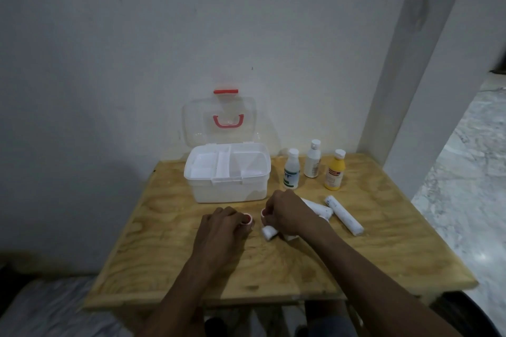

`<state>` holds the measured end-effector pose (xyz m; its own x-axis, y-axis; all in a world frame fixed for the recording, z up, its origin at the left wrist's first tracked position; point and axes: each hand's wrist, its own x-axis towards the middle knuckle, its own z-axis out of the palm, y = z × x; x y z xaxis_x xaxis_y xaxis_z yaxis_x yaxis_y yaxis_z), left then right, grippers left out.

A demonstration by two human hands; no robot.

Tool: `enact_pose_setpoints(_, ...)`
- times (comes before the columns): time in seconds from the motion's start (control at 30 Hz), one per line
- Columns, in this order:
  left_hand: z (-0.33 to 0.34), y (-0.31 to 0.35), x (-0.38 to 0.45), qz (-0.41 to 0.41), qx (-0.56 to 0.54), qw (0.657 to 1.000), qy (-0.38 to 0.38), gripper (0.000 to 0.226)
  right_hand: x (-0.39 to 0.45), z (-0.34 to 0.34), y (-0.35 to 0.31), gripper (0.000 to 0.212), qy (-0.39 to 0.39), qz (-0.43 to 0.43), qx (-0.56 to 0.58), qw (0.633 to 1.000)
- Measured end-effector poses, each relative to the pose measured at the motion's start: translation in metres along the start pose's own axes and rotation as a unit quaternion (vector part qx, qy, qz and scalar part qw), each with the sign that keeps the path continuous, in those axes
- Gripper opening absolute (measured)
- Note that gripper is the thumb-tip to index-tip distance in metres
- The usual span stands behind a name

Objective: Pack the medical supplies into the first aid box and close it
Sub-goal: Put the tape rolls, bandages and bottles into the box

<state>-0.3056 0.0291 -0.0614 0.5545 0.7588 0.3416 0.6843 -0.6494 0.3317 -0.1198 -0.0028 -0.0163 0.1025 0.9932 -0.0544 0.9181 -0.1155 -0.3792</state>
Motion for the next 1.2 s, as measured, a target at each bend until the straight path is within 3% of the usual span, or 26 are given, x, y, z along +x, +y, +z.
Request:
enact_pose_setpoints(0.17,-0.011,0.001,-0.006,-0.01,-0.039,0.999,0.014,0.025,-0.005,-0.004,-0.009,0.018,0.003,-0.008,0.002,1.0)
enact_pose_setpoints(0.37,-0.059,-0.014,0.007,-0.026,-0.054,0.986,0.153,0.017,-0.013,-0.045,-0.043,0.017,0.072,-0.089,0.102,0.988)
enact_pose_setpoints(0.5,-0.096,-0.036,0.043,-0.068,-0.042,0.978,0.191,0.022,0.027,-0.068,-0.071,0.02,0.139,-0.115,0.123,0.976)
enact_pose_setpoints(0.7,-0.101,-0.079,0.103,-0.128,-0.006,0.985,0.115,0.03,0.099,-0.069,-0.102,0.021,0.102,-0.124,0.1,0.982)
enact_pose_setpoints(0.9,-0.091,-0.088,0.13,-0.136,0.027,0.988,0.062,0.028,0.151,-0.052,-0.112,0.019,0.065,-0.121,0.041,0.99)
enact_pose_setpoints(1.2,-0.078,-0.101,0.14,-0.156,0.009,0.987,0.045,0.02,0.176,-0.039,-0.114,0.023,0.037,-0.126,-0.031,0.991)
